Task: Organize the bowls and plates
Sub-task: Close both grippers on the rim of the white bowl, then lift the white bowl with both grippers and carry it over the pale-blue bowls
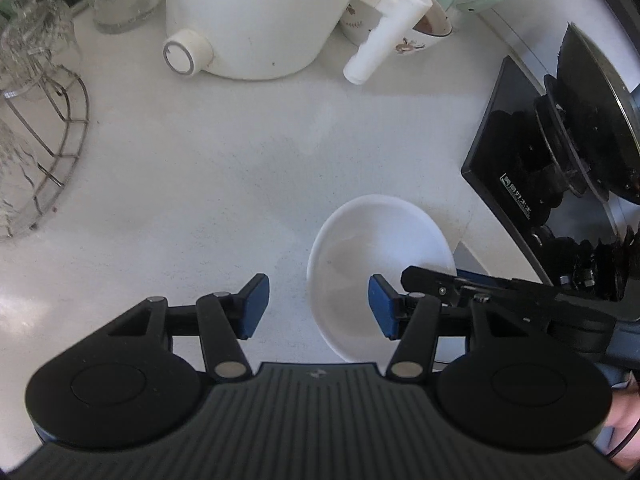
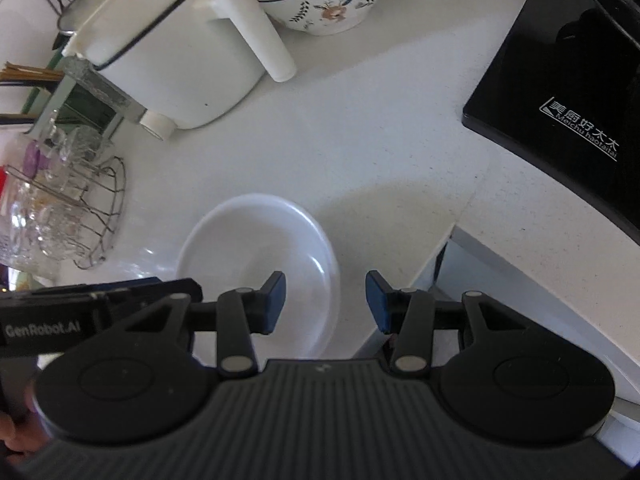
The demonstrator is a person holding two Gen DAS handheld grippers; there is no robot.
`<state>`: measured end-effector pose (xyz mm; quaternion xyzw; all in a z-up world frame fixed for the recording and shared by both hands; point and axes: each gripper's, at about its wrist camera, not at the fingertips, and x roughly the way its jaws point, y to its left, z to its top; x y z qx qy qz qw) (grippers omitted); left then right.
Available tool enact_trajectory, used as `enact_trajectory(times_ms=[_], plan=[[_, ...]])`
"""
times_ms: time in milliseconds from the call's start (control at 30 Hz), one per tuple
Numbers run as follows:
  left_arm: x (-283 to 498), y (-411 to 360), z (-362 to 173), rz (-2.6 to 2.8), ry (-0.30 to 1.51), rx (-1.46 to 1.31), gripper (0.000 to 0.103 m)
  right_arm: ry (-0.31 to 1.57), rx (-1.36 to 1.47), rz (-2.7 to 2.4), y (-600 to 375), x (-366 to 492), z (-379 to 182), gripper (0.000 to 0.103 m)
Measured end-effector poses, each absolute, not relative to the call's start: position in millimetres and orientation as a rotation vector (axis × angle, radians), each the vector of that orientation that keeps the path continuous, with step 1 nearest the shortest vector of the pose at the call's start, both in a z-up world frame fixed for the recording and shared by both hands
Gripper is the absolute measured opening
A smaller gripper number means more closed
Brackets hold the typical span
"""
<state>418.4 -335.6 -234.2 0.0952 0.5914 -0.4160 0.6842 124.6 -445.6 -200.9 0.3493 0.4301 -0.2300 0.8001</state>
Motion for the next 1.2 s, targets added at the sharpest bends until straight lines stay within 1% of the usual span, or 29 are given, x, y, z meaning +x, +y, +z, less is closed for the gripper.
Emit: enact_trajectory(times_ms=[100, 133, 167, 200, 267, 333, 367, 400, 433, 533, 867, 1200], plan=[[419, -336, -240, -0.939, 1.343, 0.195, 0.060, 0.922, 0.795, -0.476, -449, 124, -205, 0.046], [419, -335, -242, -0.939, 1.346, 0.191, 0.059, 0.927, 0.810, -0.476, -450, 123, -207, 0.040], [419, -335, -244, -0.937, 1.351, 0.188, 0.057, 0.935, 0.814, -0.484, -451, 123, -209, 0.037], [419, -335, -245, -0.936, 1.357, 0.183, 0.054, 0.942, 0.807, -0.493, -451, 123, -210, 0.032], [421, -335, -249, -0.936, 1.370, 0.172, 0.049, 0.950, 0.793, -0.503, -450, 123, -212, 0.028], [422, -334, -253, -0.931, 1.375, 0.175, 0.041, 0.953, 0.777, -0.503, -448, 124, -212, 0.020], [422, -335, -254, -0.926, 1.375, 0.180, 0.039, 0.955, 0.765, -0.501, -446, 125, -211, 0.019], [423, -334, -254, -0.922, 1.375, 0.181, 0.035, 0.956, 0.756, -0.498, -444, 127, -211, 0.017], [422, -333, -255, -0.923, 1.376, 0.181, 0.026, 0.958, 0.750, -0.496, -442, 127, -210, 0.014], [421, -331, -254, -0.941, 1.364, 0.181, 0.016, 0.954, 0.734, -0.475, -437, 128, -207, 0.012], [419, -322, -239, -0.944, 1.345, 0.168, 0.015, 0.939, 0.711, -0.472, -424, 125, -195, 0.013], [410, -304, -198, -0.929, 1.292, 0.126, 0.016, 0.897, 0.736, -0.461, -413, 121, -166, 0.013]])
